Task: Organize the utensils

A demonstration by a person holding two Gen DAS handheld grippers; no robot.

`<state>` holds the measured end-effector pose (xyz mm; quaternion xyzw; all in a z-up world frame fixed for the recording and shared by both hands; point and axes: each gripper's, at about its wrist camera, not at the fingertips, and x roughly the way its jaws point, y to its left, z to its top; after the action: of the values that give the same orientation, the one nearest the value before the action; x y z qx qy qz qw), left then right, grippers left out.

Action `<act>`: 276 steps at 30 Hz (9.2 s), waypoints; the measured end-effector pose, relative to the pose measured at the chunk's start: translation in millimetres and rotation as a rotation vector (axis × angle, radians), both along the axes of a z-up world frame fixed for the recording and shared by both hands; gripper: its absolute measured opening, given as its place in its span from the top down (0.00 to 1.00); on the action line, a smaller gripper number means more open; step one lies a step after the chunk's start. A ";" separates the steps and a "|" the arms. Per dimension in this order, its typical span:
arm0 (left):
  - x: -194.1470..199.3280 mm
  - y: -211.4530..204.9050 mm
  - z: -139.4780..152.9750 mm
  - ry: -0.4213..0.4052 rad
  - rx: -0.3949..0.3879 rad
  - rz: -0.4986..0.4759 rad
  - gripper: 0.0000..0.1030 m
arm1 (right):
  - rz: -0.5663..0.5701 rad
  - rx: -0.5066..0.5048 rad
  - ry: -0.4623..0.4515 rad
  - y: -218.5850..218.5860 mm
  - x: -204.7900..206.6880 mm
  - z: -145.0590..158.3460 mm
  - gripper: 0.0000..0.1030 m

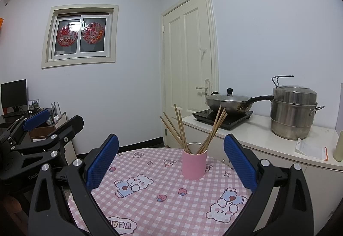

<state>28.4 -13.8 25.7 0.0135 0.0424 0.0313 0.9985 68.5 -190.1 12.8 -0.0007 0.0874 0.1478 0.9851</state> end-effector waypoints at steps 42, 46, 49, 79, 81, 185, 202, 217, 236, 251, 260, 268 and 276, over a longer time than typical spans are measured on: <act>-1.1 9.8 -2.3 0.005 0.003 0.012 0.06 | 0.000 -0.005 0.013 2.6 2.3 -2.4 0.08; -0.2 10.0 -2.2 0.007 0.002 0.012 0.06 | 0.001 -0.006 0.015 2.5 2.7 -2.2 0.08; 1.0 8.7 -2.2 0.008 0.003 0.012 0.06 | 0.002 -0.005 0.016 2.5 2.3 -2.4 0.08; 6.0 3.0 -8.5 0.031 0.012 0.017 0.06 | -0.008 -0.001 0.042 2.0 3.9 -7.6 0.08; 8.2 1.5 -9.5 0.035 0.015 0.020 0.06 | -0.008 0.001 0.046 1.9 4.9 -8.7 0.08; 218.0 53.5 -217.5 0.880 -0.095 0.080 0.06 | 0.038 -0.265 0.768 21.3 215.1 -198.5 0.06; 218.7 53.7 -217.8 0.880 -0.096 0.080 0.06 | 0.038 -0.265 0.768 21.1 215.5 -198.7 0.06; 219.1 54.0 -217.9 0.880 -0.096 0.080 0.06 | 0.038 -0.265 0.768 21.1 215.4 -198.6 0.06; 219.2 54.1 -217.9 0.880 -0.096 0.080 0.06 | 0.038 -0.265 0.768 20.7 215.0 -198.9 0.06; 219.6 54.3 -217.9 0.880 -0.096 0.080 0.06 | 0.038 -0.265 0.768 20.7 215.2 -198.8 0.06; 219.9 54.5 -218.0 0.880 -0.096 0.080 0.06 | 0.038 -0.265 0.767 20.6 215.1 -198.7 0.06; 218.8 53.0 -217.8 0.880 -0.096 0.080 0.06 | 0.039 -0.263 0.769 20.2 215.1 -198.7 0.06; 221.1 55.6 -217.9 0.881 -0.096 0.081 0.06 | 0.038 -0.266 0.768 21.3 216.2 -198.2 0.06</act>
<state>249.6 41.7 -192.2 -0.0226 0.4657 0.0594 0.8827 284.7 -168.8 -185.4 -0.0745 0.4672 0.1428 0.8694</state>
